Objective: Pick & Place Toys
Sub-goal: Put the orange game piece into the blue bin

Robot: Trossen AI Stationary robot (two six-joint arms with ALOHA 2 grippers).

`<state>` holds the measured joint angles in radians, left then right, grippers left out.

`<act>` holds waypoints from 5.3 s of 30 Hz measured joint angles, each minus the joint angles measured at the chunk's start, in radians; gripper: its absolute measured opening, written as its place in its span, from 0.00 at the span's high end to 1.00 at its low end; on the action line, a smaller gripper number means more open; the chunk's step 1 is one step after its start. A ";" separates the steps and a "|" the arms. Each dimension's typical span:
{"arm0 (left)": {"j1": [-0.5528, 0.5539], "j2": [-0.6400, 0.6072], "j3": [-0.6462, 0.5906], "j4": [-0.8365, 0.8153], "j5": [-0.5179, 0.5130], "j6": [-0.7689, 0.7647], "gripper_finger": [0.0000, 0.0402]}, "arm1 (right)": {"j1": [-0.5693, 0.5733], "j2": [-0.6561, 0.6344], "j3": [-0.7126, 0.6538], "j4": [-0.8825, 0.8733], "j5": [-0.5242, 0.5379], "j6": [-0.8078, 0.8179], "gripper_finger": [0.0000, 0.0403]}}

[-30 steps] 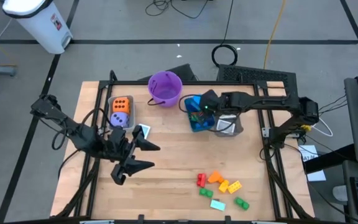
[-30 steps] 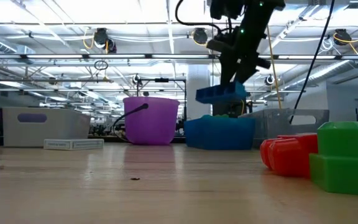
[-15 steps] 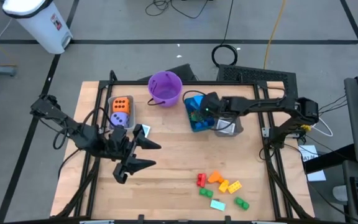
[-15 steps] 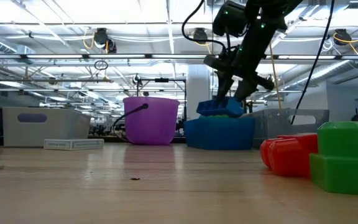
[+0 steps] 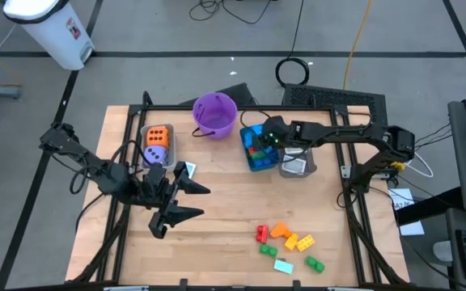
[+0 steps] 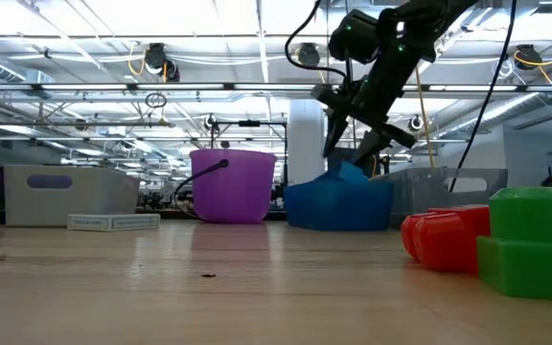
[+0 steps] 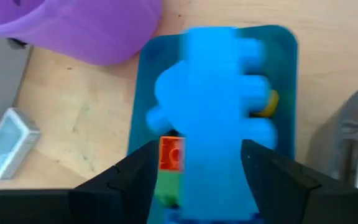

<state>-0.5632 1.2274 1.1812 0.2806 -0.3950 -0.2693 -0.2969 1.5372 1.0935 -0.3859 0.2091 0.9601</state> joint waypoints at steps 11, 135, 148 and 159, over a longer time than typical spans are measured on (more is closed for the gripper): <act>0.000 0.000 0.000 -0.001 0.002 0.004 0.34 | -0.059 -0.014 0.000 0.214 -0.159 -0.006 0.38; 0.000 0.032 0.000 -0.182 -0.053 -0.207 0.34 | 0.761 0.225 0.006 -0.162 -0.267 -1.078 0.53; 0.000 0.032 0.000 -0.182 -0.053 -0.212 0.34 | 0.753 0.224 0.006 -0.166 -0.262 -1.077 0.57; 0.015 0.032 0.000 -0.183 -0.053 -0.208 0.34 | 0.723 0.188 0.006 -0.161 -0.259 -0.951 0.60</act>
<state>-0.5487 1.2591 1.1809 0.0978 -0.4480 -0.4768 0.4256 1.7256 1.0996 -0.5465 -0.0495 0.0090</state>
